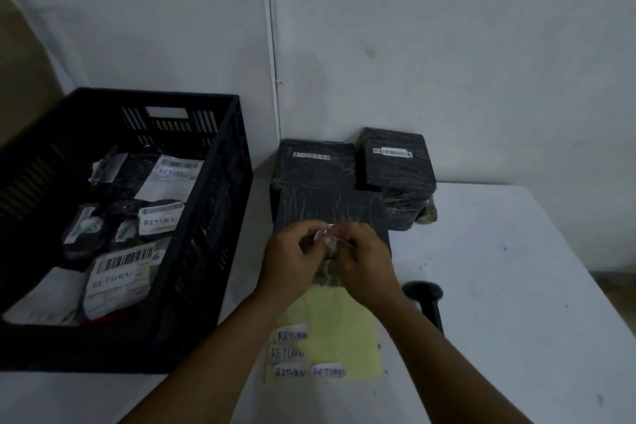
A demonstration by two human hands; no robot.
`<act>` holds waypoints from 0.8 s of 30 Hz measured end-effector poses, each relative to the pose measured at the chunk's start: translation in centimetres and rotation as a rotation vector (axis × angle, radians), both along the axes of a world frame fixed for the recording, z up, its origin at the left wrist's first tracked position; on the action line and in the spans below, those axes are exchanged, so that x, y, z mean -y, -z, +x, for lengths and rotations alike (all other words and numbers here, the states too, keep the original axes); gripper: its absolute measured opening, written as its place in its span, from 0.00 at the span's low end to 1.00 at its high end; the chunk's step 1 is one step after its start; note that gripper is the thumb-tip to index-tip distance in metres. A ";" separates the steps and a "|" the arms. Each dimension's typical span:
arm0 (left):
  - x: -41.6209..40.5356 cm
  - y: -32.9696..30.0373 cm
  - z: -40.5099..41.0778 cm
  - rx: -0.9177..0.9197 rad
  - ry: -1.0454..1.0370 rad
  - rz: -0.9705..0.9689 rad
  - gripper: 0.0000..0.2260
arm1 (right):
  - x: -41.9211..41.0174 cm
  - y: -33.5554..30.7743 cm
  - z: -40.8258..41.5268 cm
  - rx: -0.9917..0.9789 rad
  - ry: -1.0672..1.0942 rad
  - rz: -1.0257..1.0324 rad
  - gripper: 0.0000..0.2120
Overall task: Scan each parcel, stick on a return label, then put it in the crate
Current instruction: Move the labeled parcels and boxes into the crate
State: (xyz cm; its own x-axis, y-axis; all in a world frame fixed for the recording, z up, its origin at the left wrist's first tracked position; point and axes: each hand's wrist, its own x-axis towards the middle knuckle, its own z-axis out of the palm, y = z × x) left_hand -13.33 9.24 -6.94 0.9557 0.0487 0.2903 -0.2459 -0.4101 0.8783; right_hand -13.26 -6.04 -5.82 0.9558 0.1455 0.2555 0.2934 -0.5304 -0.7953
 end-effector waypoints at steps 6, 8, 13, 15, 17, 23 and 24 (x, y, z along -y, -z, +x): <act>0.2 0.5 1.4 -0.084 -0.114 0.011 0.02 | 0.2 0.0 1.4 -0.087 0.197 0.078 0.14; 0.3 0.6 2.1 -0.102 -0.150 0.037 0.02 | 0.0 0.1 2.1 -0.094 0.256 0.117 0.12; 0.6 0.4 4.6 -0.128 -0.223 0.167 0.03 | -0.6 0.1 4.9 -0.117 0.306 0.114 0.08; 0.5 0.6 5.7 -0.137 -0.256 0.240 0.04 | -1.0 0.1 6.2 -0.099 0.307 0.057 0.06; 0.4 0.7 6.4 -0.135 -0.317 0.359 0.03 | -1.4 0.4 7.2 -0.110 0.312 0.007 0.05; 0.4 1.7 7.2 -0.202 -0.359 0.546 0.04 | -2.3 2.0 8.3 -0.102 0.306 -0.202 0.03; 0.4 1.8 7.2 -0.203 -0.356 0.544 0.04 | -2.3 2.3 8.2 -0.073 0.316 -0.249 0.02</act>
State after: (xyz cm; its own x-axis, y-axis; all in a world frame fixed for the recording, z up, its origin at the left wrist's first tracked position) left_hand -6.17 8.88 -8.75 0.9466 0.2682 0.1791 0.1339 -0.8321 0.5382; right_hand -5.04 -3.73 -8.09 0.9777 -0.1090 0.1793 0.0329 -0.7641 -0.6442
